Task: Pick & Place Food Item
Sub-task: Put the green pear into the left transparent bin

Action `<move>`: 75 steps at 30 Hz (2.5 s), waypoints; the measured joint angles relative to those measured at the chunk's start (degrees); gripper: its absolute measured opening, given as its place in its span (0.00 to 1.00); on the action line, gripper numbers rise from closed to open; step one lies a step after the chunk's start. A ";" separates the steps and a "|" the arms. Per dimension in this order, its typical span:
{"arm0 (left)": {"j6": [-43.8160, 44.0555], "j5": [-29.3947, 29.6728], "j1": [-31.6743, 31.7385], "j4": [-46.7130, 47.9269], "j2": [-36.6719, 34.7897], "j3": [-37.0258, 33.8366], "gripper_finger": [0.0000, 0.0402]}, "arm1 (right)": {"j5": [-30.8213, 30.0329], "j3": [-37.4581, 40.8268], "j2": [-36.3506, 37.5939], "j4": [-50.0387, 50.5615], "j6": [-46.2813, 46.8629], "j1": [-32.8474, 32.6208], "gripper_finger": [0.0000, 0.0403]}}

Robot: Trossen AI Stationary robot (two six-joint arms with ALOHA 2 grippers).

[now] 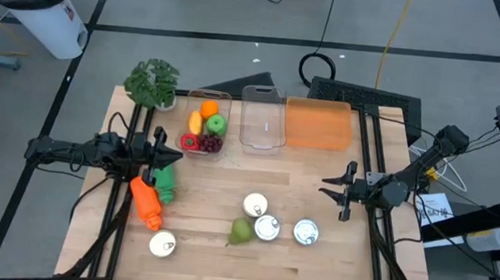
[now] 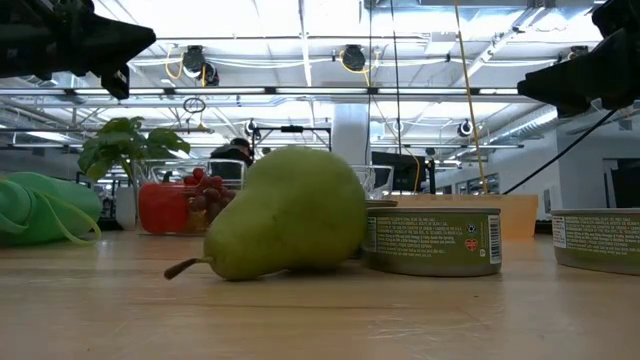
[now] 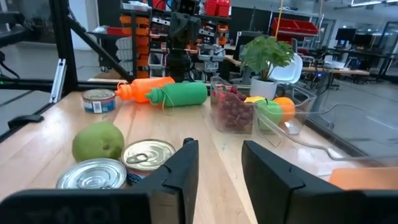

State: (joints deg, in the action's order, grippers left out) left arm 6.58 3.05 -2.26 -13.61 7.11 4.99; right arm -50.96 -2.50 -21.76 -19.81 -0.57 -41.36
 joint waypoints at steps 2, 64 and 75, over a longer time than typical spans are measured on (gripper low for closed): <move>0.51 -0.01 0.00 -0.03 0.00 0.00 0.09 | 0.13 0.00 -0.04 0.00 5.08 0.00 0.27; 51.65 20.86 -31.00 33.28 100.83 67.80 0.45 | 0.22 0.04 -0.06 -0.02 14.47 0.00 0.27; 52.53 25.24 -31.19 50.63 109.27 85.73 0.28 | 0.21 0.04 -0.04 -0.08 14.48 0.01 0.27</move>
State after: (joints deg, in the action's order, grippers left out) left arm 59.12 28.29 -33.45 37.03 116.38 90.73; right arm -50.75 -2.46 -21.80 -19.89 13.91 -41.36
